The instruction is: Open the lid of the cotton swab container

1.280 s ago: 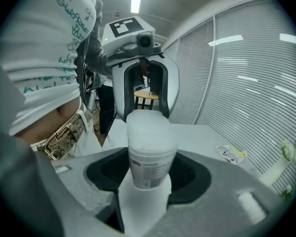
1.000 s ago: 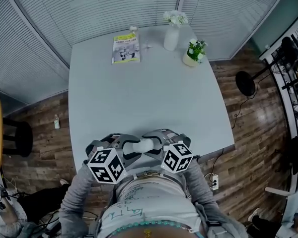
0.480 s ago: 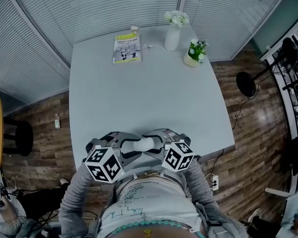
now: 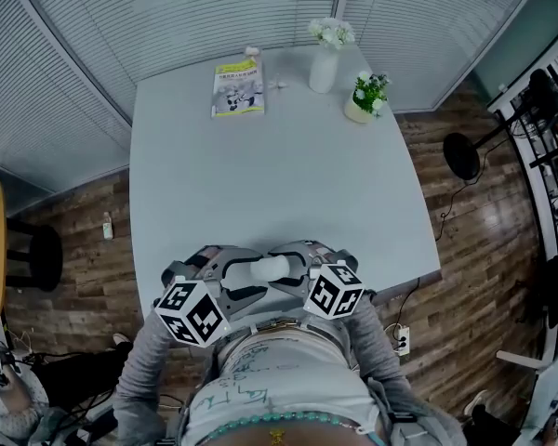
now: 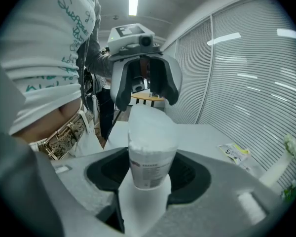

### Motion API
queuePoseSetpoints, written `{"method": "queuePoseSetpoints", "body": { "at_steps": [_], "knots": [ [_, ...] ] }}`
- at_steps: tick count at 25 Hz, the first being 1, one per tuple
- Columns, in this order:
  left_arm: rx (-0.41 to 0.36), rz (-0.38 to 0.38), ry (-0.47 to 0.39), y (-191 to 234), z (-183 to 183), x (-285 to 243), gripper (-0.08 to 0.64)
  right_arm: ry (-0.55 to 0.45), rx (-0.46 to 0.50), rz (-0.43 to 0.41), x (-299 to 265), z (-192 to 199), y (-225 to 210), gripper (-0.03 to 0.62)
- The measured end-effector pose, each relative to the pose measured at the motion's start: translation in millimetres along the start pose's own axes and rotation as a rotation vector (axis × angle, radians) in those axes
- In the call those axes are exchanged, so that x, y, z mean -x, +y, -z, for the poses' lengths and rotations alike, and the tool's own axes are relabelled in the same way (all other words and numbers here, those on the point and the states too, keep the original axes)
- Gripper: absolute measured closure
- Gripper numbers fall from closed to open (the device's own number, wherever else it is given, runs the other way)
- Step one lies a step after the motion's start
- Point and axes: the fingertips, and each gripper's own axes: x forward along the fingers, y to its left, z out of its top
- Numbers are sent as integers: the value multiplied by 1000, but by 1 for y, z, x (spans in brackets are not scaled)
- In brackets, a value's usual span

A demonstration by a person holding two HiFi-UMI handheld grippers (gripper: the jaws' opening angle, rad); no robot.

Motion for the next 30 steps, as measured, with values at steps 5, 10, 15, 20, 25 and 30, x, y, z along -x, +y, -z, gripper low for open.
{"method": "queuePoseSetpoints", "body": {
  "at_steps": [5,10,15,20,25,30],
  "knots": [
    [-80,-64,14,-1,-1,-1,314,-8,-27,11,2,0,-2,362],
    [-88,-101,19,-1,0,1,383,-6,-38,31,4,2,-4,362],
    [-80,-118,25,0,-1,2,440,-13,-42,40,8,2,-5,362],
    [-71,-130,14,3,-3,4,452,-21,-29,48,9,1,-7,362],
    [-51,-171,-32,15,-10,13,480,-50,-31,51,11,-2,-12,364],
    [-39,-217,-63,30,-16,24,494,-94,-42,35,11,-9,-12,365]
  ]
}}
